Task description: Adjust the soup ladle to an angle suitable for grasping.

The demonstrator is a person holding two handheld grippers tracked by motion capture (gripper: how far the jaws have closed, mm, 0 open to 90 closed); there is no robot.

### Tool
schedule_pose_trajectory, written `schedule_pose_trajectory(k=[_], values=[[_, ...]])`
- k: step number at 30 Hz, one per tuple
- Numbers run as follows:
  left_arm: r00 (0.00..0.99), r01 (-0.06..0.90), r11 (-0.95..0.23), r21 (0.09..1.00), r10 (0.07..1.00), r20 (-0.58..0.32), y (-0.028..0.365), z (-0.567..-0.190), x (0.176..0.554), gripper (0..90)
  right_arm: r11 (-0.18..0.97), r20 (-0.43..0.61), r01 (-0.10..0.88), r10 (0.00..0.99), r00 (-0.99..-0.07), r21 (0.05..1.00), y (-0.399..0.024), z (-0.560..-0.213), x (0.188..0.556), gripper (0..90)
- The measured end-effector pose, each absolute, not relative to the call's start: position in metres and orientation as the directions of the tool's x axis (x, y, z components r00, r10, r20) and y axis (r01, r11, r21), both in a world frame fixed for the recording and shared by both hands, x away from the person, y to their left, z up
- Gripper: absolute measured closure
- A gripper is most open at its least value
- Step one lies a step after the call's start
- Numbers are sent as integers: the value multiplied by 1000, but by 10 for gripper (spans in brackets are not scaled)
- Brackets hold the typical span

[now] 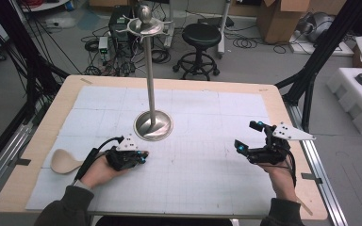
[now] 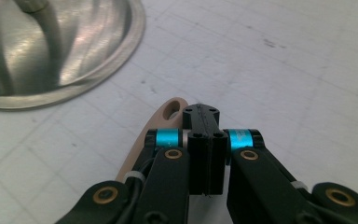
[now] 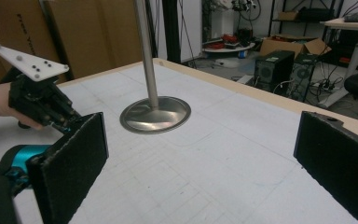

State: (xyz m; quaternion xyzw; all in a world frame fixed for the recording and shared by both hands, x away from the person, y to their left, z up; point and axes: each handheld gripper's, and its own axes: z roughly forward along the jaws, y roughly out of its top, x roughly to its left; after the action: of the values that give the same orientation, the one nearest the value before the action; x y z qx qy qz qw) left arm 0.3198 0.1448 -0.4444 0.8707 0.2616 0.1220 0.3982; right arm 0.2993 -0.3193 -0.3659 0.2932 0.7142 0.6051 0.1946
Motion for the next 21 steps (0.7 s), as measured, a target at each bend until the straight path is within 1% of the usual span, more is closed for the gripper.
schedule_pose_trajectory(k=[4,8,11,15,17,19,21], values=[[830,368,-529,765,558,-13,149,-445,329,900,97,75,181,653,-754,979,-319,-366,299,20],[818,371,-519,770,576,-6,151,-446,335,900,93,76,180,654,-753,979,-320,-366,300,20],[810,386,-497,777,586,-27,153,-446,339,900,91,75,177,653,-754,980,-321,-366,300,20],[797,384,-500,776,605,-5,154,-447,345,900,90,79,181,652,-754,979,-320,-366,300,20],[793,376,-526,762,609,29,151,-445,349,900,94,77,181,653,-754,979,-319,-366,301,20],[790,390,-511,766,613,7,153,-446,352,900,96,75,179,648,-758,979,-318,-366,302,20],[784,393,-507,768,620,8,154,-446,353,899,94,77,180,648,-758,979,-318,-365,301,20]])
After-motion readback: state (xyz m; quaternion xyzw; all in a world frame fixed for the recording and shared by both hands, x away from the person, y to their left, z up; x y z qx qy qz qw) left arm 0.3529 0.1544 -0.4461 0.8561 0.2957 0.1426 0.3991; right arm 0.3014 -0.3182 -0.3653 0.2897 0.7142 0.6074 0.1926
